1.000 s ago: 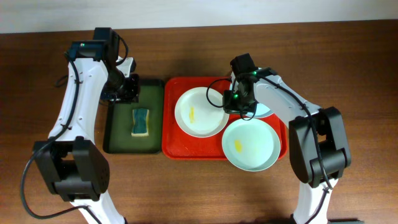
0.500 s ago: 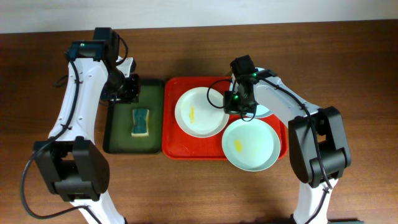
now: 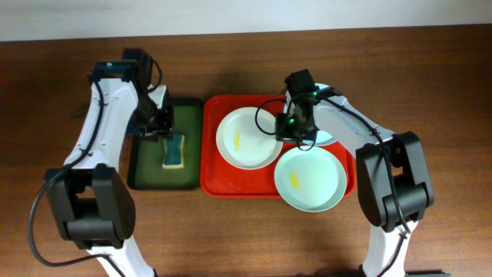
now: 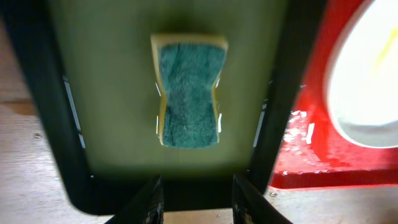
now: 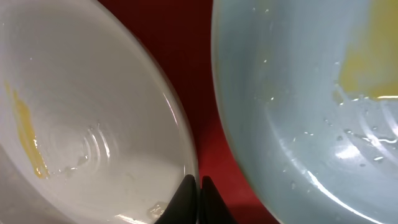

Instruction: Clean dirty plates on tray and stack at the side

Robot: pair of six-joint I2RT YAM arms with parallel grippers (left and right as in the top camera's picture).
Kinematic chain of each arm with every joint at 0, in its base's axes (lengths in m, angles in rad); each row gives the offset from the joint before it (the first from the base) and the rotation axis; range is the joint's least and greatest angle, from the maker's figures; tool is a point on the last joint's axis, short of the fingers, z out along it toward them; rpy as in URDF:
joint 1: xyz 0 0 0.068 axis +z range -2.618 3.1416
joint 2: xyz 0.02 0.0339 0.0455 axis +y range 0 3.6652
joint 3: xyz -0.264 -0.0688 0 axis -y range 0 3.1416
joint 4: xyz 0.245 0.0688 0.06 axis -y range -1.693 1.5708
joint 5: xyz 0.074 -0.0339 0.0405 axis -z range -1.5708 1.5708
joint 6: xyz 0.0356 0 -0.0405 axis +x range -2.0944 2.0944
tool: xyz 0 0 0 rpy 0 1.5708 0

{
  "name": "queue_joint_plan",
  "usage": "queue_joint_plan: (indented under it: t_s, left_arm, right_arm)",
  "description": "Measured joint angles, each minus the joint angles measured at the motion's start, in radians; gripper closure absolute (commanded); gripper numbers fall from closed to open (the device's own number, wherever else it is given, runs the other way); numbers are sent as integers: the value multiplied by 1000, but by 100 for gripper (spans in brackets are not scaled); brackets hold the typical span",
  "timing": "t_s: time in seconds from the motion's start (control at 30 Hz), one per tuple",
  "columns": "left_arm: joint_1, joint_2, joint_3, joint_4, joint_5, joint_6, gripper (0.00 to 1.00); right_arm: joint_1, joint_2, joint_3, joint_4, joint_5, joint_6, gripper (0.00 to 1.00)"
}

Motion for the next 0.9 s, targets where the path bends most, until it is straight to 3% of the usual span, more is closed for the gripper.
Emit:
queue_joint_plan:
  t_s: [0.07,0.1,0.13,0.17,0.27,0.33,0.4,0.5,0.9]
  left_arm:
    - [0,2,-61,10,-3,-3,100]
    - [0,2,-86,11,3,-4,77]
    - [-1,2,-93,27,10,-4,48]
    - [-2,2,-93,50,16,-4,48]
    - [-4,2,-93,60,20,-11,76]
    - [-6,2,-93,76,20,-12,84]
    - [-11,2,-95,109,19,-18,73]
    - [-35,2,-124,181,-24,-84,69]
    - [-45,2,-301,379,-100,-151,67]
  right_arm:
    - [0,0,0,0,-3,0,96]
    - [0,0,0,0,-3,0,96]
    - [0,0,0,0,-3,0,96]
    - [0,0,0,0,-3,0,96]
    - [0,0,0,0,-3,0,96]
    - [0,0,0,0,-3,0,96]
    - [0,0,0,0,-3,0,95]
    - [0,0,0,0,-3,0,96]
    - [0,0,0,1,-3,0,95]
